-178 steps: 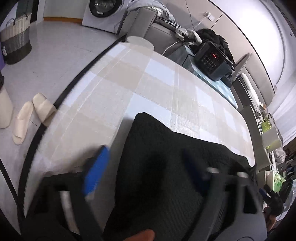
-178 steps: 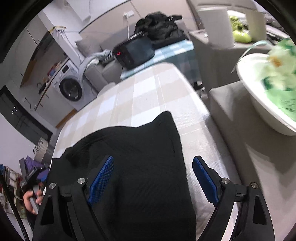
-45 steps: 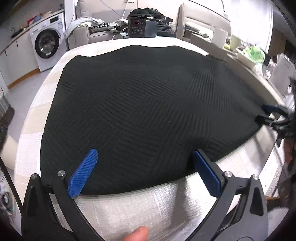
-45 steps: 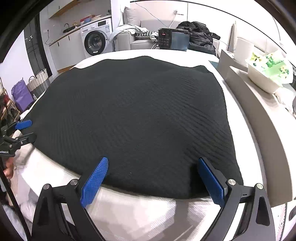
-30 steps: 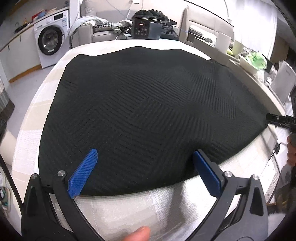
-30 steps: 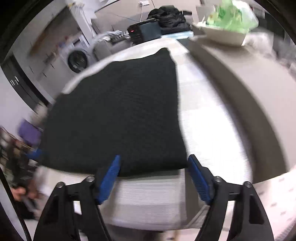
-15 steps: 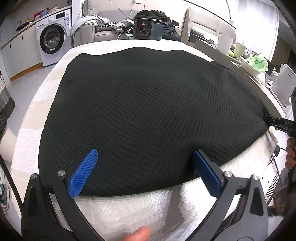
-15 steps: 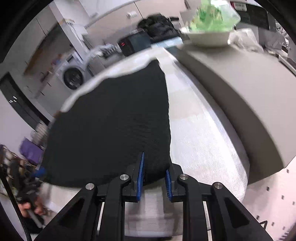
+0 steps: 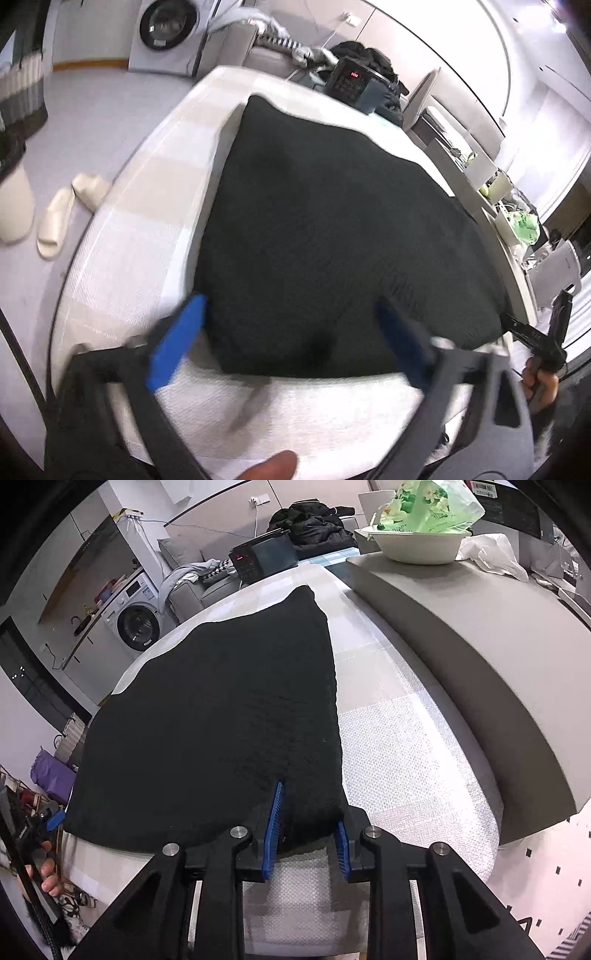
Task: Fold small clothes
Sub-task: 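Pinch the sweater edge with the left gripper while the right gripper holds it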
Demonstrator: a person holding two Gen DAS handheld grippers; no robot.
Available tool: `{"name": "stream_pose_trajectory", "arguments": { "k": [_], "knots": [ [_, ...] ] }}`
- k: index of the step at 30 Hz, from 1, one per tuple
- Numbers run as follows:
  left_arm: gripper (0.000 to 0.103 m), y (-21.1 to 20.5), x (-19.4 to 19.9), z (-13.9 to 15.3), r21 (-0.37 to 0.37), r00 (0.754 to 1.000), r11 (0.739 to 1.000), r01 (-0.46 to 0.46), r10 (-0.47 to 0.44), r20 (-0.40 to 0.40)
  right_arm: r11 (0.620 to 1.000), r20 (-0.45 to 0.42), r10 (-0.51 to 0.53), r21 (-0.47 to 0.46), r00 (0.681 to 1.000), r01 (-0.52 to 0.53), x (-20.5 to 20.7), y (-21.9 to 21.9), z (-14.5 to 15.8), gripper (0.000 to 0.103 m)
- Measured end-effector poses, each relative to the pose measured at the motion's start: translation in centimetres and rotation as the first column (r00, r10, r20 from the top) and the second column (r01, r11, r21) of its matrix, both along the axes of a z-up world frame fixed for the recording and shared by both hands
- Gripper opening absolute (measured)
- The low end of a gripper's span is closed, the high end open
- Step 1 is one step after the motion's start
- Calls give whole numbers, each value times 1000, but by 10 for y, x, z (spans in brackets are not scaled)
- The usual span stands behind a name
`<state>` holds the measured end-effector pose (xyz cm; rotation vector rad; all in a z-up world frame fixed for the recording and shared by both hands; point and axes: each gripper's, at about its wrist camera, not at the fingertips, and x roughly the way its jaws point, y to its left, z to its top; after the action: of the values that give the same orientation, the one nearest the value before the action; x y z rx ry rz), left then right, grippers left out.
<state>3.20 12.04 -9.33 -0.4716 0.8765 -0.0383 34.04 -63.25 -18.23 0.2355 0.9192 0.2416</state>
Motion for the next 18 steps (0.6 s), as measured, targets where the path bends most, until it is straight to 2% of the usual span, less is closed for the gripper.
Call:
{"name": "stream_pose_trajectory", "arguments": {
  "k": [2, 5, 8, 11, 12, 16, 18],
  "knots": [
    [65, 7, 1, -4, -16, 1000, 1000, -21, 21, -2, 1000, 0, 3, 1, 1000, -3, 0, 0, 0, 27],
    [51, 22, 1, -10, -111, 999, 992, -53, 53, 3, 1000, 1, 6, -3, 1000, -6, 0, 1, 0, 28],
    [50, 37, 1, -15, -163, 998, 984, -69, 69, -3, 1000, 1, 8, -3, 1000, -8, 0, 2, -1, 31],
    [50, 48, -2, -17, -105, 993, 988, -117, 115, -28, 1000, -2, 11, -13, 1000, -11, -1, 4, 0, 32],
    [50, 52, -3, -18, -108, 993, 987, -120, 118, -26, 1000, -2, 11, -15, 1000, -11, -1, 4, -1, 33],
    [50, 58, -3, -22, -156, 994, 982, -107, 108, -8, 1000, 2, 24, -13, 1000, -24, 0, 6, -1, 41],
    [50, 57, -1, -26, -207, 995, 974, -93, 96, 5, 1000, 6, 26, -13, 1000, -26, -1, 8, -1, 43]
  ]
}}
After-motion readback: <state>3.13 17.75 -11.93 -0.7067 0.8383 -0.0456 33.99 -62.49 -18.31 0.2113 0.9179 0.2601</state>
